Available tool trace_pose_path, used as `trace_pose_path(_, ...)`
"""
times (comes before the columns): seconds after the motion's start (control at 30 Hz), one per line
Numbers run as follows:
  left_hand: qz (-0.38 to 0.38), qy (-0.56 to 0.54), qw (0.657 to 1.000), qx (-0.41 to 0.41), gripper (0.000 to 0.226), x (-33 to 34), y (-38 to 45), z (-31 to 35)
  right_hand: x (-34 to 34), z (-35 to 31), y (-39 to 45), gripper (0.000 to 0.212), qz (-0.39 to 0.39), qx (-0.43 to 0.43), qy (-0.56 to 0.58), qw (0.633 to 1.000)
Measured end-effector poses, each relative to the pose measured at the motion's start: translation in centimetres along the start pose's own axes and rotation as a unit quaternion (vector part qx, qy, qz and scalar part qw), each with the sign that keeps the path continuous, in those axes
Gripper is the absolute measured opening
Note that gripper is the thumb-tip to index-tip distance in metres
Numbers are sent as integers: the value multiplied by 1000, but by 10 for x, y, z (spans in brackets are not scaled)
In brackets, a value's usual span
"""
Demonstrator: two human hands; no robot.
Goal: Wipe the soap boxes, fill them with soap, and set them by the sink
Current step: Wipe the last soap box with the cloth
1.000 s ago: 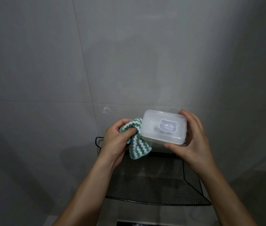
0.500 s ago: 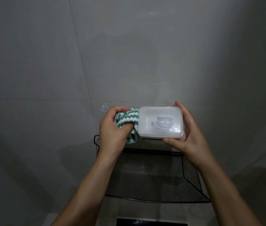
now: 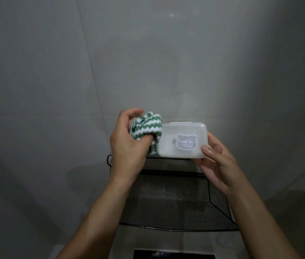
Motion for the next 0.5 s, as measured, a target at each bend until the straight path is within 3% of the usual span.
trace_pose_path(0.13,-85,94,991,41,44,13,2,9,1,5,9,62,2,16,53,998)
trace_pose_path(0.23,-142,206,966,72,39,20,1,10,2,8,14,52,14,35,46,998)
trace_pose_path(0.33,-186,202,961,44,42,20,-1,12,-1,11,14,40,15,38,70,997)
trace_pose_path(0.5,-178,243,952,43,31,13,-1,14,-1,15,15,46,-3,42,87,995)
Point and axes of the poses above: each hand's wrist, its own y-axis towards the middle knuckle, its own x-axis out of the palm, z = x × y, the point moved 2 cm from there along y, towards the middle knuckle, and after that the axes turned 13 degrees about -z, right-handed, at the moved point
